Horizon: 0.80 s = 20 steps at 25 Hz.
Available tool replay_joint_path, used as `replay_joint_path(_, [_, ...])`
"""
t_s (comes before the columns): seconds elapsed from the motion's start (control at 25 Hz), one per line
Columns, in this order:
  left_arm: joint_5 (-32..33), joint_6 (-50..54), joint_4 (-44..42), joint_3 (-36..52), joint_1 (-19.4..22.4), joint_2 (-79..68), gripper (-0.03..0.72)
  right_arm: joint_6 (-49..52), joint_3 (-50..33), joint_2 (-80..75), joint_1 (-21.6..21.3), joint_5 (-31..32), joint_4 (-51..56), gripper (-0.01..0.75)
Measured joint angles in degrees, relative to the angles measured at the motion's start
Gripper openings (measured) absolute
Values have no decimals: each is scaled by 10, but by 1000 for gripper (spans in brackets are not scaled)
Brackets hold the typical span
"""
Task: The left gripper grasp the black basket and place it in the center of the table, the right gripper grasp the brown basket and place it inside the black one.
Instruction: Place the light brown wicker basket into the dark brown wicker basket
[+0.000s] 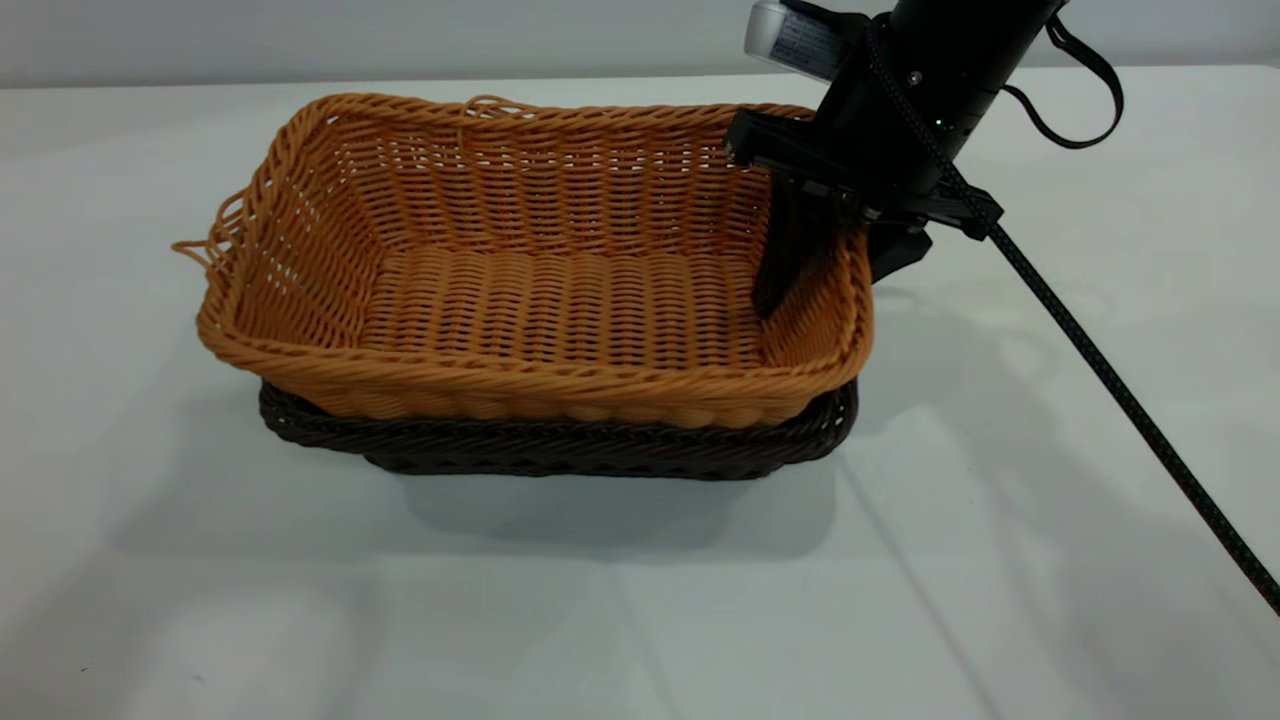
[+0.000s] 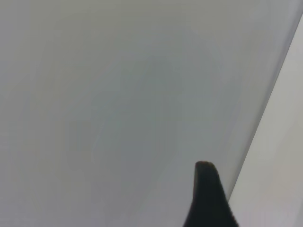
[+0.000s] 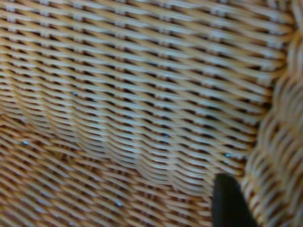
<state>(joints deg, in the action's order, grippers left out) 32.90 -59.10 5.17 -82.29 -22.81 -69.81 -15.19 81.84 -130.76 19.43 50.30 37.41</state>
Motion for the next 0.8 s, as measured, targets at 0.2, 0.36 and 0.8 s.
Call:
replay_joint_path(0.2, [29,0,0,0,0,0,437,-6,13,14,0,64,-35,545])
replay_joint_path(0.36, [61,1,0,0,0,0,437,-1,44,31,0,122,-123,602])
replay_joint_path(0.8, [100,8,0,0,0,45,437,63,119,85,0,185,-193,567])
